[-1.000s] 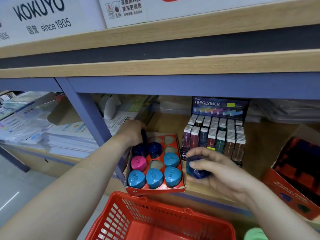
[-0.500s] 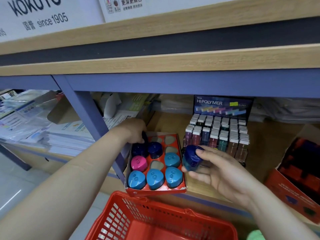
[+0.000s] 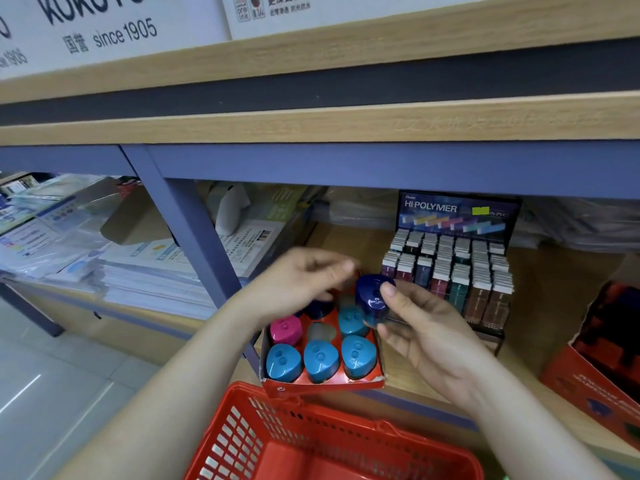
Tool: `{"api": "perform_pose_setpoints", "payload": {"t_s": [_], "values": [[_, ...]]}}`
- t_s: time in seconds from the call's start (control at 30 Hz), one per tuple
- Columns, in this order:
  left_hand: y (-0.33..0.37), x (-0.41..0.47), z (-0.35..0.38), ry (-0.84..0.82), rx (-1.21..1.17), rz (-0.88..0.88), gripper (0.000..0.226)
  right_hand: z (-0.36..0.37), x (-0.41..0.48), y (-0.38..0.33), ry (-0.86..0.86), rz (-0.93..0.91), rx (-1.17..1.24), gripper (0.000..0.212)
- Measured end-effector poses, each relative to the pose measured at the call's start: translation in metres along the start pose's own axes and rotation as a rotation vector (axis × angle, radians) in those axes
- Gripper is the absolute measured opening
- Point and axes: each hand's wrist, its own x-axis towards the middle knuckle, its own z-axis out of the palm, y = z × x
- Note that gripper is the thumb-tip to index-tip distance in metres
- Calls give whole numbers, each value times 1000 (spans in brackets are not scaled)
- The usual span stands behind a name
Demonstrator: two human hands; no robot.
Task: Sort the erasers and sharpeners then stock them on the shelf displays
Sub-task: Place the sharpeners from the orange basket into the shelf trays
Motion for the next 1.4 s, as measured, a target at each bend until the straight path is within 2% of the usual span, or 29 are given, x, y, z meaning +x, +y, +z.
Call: {"api": "perform_pose_setpoints", "payload": {"t_s": [0.07, 0.17, 0.23, 0.3, 0.37, 0.43, 0.57, 0.63, 0.73, 0.87, 1.07, 1.27, 1.33, 1.4], "values": [[7, -21, 16, -121, 0, 106, 42, 4, 4, 3, 24, -38, -64, 51], [-7, -25, 30, 65, 135, 150, 49, 7, 7, 11, 50, -102, -189, 57], [-12, -19, 26, 238, 194, 149, 49, 7, 8, 14, 72, -139, -313, 49], [-15, -7, 11, 392, 243, 107, 46, 3, 8, 16, 98, -150, -454, 28], [-20, 9, -6, 435, 290, 33, 52, -5, 9, 21, 74, -172, -667, 17], [-29, 25, -14, 378, 350, -22, 59, -16, 8, 29, 19, -205, -870, 21], [-47, 50, -13, 202, 413, -105, 58, -29, 5, 40, -101, -282, -1130, 26], [-51, 56, -14, 146, 460, -126, 57, -34, 4, 43, -164, -310, -1222, 41], [-51, 60, -19, 71, 559, -145, 56, -38, 4, 49, -179, -346, -1286, 61], [-49, 61, -25, -10, 643, -145, 53, -37, 3, 56, -132, -386, -1306, 65], [-59, 62, -22, 121, 613, -106, 23, -34, 10, 66, -41, -429, -1293, 56], [-50, 58, -18, 107, 661, -78, 24, -33, 5, 74, 26, -454, -1292, 53], [-40, 44, -16, 191, 649, 4, 27, -28, 5, 78, 54, -455, -1301, 52], [-25, 11, -11, 298, 496, 113, 28, -23, 2, 82, 87, -474, -1284, 51]]}}
